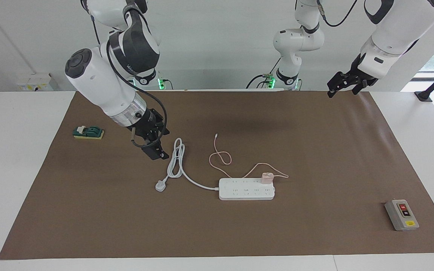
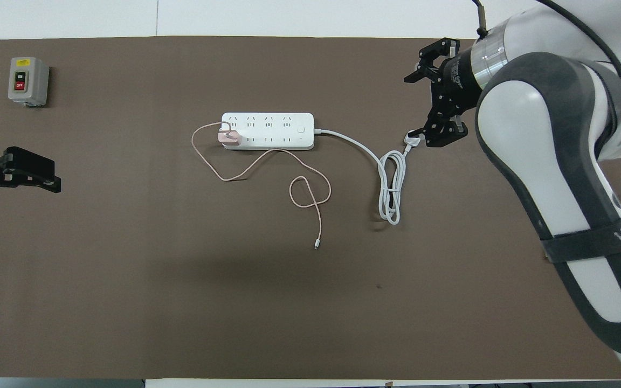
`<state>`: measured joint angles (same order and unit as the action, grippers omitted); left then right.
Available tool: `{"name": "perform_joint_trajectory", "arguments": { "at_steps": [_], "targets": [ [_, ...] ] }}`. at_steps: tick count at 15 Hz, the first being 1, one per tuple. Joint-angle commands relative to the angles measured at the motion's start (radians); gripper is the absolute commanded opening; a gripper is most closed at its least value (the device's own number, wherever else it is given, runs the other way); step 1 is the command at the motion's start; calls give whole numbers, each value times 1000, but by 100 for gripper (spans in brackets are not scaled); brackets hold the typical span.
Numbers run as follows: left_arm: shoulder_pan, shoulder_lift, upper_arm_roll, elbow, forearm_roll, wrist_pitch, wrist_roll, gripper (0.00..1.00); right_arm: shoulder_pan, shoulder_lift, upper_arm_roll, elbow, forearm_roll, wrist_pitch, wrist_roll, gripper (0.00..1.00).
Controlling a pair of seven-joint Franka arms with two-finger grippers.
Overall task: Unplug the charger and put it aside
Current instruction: 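Move the right gripper over the power strip's end near the cord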
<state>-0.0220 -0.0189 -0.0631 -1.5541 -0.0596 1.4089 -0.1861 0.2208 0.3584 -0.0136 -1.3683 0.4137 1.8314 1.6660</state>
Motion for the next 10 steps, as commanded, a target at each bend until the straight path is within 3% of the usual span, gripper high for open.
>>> {"name": "perform_joint_trajectory", "arguments": {
  "at_steps": [1, 8, 10],
  "targets": [
    [5, -24, -6, -34, 7, 28, 13, 100, 18, 39, 3, 28, 71, 26, 64, 100],
    [8, -23, -6, -35, 7, 67, 22, 100, 83, 143, 6, 29, 82, 31, 61, 100],
    [8, -23, -6, -35, 9, 82, 19, 100, 112, 177, 4, 31, 111, 106, 63, 100]
  ]
}}
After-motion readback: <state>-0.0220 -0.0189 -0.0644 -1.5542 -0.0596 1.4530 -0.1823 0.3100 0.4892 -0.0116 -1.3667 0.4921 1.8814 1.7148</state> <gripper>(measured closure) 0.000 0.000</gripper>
